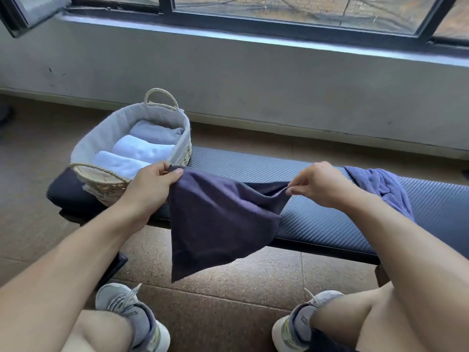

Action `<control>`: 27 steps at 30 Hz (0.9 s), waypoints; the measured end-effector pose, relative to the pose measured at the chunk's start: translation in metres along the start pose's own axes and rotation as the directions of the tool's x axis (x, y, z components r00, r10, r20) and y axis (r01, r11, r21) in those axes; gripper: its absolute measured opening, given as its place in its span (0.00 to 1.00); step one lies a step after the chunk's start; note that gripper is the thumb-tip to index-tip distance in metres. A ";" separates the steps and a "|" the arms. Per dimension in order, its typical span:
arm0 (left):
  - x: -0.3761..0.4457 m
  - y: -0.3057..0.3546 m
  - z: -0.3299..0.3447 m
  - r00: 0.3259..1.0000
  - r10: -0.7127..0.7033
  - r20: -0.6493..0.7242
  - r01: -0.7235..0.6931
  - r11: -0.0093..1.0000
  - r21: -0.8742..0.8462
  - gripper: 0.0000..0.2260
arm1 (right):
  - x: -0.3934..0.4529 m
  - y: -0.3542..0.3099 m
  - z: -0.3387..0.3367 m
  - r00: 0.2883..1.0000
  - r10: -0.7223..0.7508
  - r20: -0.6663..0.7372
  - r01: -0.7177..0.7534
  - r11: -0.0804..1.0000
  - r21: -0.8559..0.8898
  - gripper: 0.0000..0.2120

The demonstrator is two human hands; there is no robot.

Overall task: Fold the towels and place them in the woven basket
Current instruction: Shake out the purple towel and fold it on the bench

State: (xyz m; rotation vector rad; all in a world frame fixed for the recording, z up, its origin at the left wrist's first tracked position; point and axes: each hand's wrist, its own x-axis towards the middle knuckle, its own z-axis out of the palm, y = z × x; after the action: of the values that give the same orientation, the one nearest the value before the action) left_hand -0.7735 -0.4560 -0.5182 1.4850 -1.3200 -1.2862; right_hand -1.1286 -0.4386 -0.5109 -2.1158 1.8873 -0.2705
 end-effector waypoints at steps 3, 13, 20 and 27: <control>0.000 -0.005 -0.006 1.000 0.024 0.001 -0.024 1.000 0.004 0.15 | -0.013 0.004 -0.007 0.994 0.094 -0.054 -0.077 0.962 0.262 0.02; -0.014 0.008 -0.008 0.949 0.071 0.307 -0.003 0.976 -0.217 0.13 | -0.049 0.028 -0.045 0.994 0.096 0.061 -0.112 0.902 0.416 0.06; -0.009 -0.002 0.005 0.999 0.043 0.034 -0.041 0.997 -0.068 0.03 | -0.054 0.022 -0.043 0.996 -0.029 0.083 -0.024 0.822 0.569 0.07; -0.029 0.023 0.001 0.666 -0.087 0.741 0.271 0.954 -0.131 0.06 | -0.071 0.011 -0.046 0.852 -0.291 0.436 -0.315 0.381 0.869 0.08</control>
State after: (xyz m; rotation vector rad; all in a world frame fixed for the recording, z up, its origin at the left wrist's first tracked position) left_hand -0.7785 -0.4317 -0.4908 0.9560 -1.4377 -2.2437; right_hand -1.1631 -0.3734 -0.4673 -1.1483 0.9530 -0.5285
